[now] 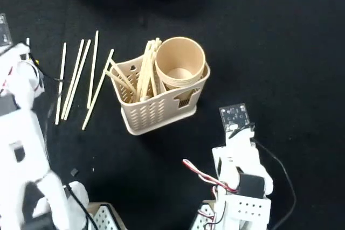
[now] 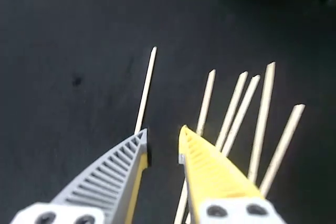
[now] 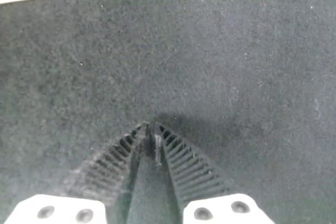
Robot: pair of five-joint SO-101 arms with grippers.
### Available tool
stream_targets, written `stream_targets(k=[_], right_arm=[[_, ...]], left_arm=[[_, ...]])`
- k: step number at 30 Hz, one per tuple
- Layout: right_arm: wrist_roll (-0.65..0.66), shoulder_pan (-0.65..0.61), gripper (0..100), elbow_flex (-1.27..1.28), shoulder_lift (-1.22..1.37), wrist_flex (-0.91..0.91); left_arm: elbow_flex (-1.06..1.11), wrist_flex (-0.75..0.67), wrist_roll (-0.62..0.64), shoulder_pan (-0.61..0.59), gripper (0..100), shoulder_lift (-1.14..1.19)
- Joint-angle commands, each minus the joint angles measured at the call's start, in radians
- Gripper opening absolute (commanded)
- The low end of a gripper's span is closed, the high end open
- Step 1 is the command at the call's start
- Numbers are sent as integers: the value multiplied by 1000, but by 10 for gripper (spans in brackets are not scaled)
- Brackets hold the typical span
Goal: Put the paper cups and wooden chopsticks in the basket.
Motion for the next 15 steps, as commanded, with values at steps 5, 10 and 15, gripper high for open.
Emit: stream_targets(k=[5,10,15], right_arm=[[6,-11,13,-4,-71,5],[6,-11,13,-4,-71,5],[6,-11,13,-4,-71,5]], left_arm=[[-183,-77,-106,-48,137,453],[-357,-77,-107,-84,137,692],[-509,-75,-155,-85,137,905]])
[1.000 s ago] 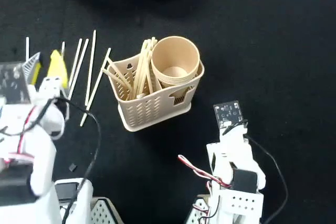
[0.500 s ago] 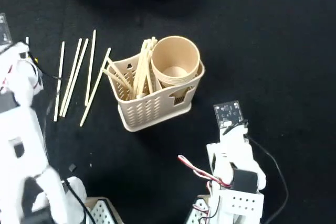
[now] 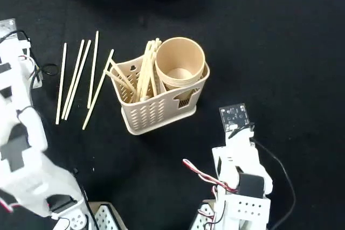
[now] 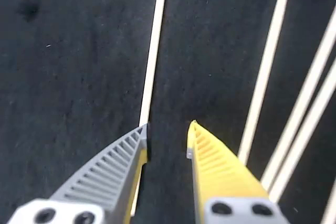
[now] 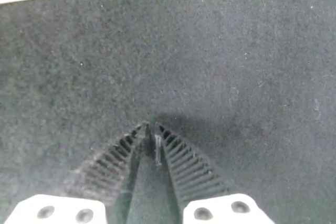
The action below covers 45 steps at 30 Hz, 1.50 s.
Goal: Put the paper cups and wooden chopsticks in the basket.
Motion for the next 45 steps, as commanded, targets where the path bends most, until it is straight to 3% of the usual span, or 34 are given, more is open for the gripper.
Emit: stream_targets(k=[1,7,16,22,28,34,45], right_arm=[[6,-11,13,-4,-71,5],[6,-11,13,-4,-71,5],[6,-11,13,-4,-71,5],[6,-11,13,-4,-71,5],[6,-11,13,-4,-71,5],[6,-11,13,-4,-71,5],[6,-11,13,-4,-71,5]], left_arm=[[-163,-21,-61,-7,137,152],[-217,-21,-97,-13,134,293],[-206,-17,-101,-12,134,308],[-217,71,-101,-4,133,299],[-216,83,-101,-4,27,299],[-208,86,-101,-2,29,299],[-407,462,-100,51,29,298]])
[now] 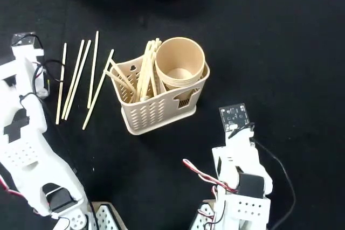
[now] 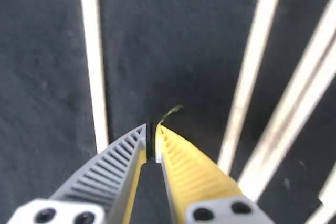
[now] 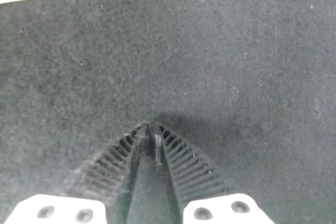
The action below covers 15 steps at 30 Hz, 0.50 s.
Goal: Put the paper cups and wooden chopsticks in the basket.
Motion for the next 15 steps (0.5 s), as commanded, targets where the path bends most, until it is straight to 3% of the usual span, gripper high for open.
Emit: stream_targets(k=[1,9,15], right_arm=[[6,-11,13,-4,-70,5],[6,-11,13,-4,-70,5],[6,-11,13,-4,-70,5]], left_arm=[[-128,149,0,39,29,-15],[-223,334,71,62,29,-49],[-197,345,68,56,29,-245]])
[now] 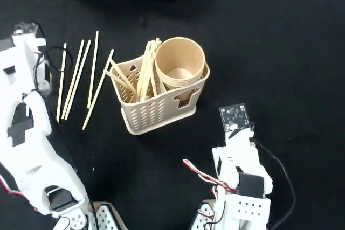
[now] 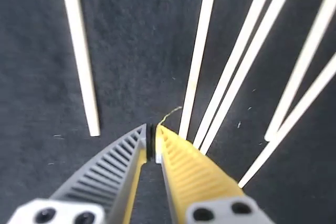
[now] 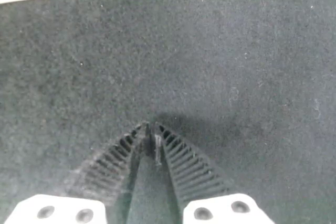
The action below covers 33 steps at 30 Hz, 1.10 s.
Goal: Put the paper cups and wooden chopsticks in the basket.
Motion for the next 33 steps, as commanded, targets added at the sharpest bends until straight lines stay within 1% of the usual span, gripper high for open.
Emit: stream_targets(k=[1,3,5,7,10,13,17,21,25,27,30,31,33], right_arm=[[6,-11,13,-4,-70,5],[6,-11,13,-4,-70,5],[6,-11,13,-4,-70,5],[6,-11,13,-4,-70,5],[6,-11,13,-4,-70,5],[6,-11,13,-4,-70,5],[6,-11,13,-4,-70,5],[6,-11,13,-4,-70,5],[6,-11,13,-4,-70,5],[6,-11,13,-4,-70,5],[6,-11,13,-4,-70,5],[6,-11,13,-4,-70,5],[6,-11,13,-4,-70,5]], left_arm=[[-24,5,8,5,30,-189],[-28,-21,-32,10,34,-224],[-22,-107,-91,12,34,-221],[-30,-183,-98,-2,41,-196],[-50,-269,-97,-56,116,-130],[-108,-310,-97,-119,180,-29],[-252,-315,-97,-157,188,161],[-440,-279,-103,-163,188,373],[-627,-186,-130,-166,180,560],[-725,-120,-161,-166,137,637],[-877,-9,-199,-162,34,736],[-926,32,-213,-160,24,767],[-1023,100,-236,-159,41,816]])
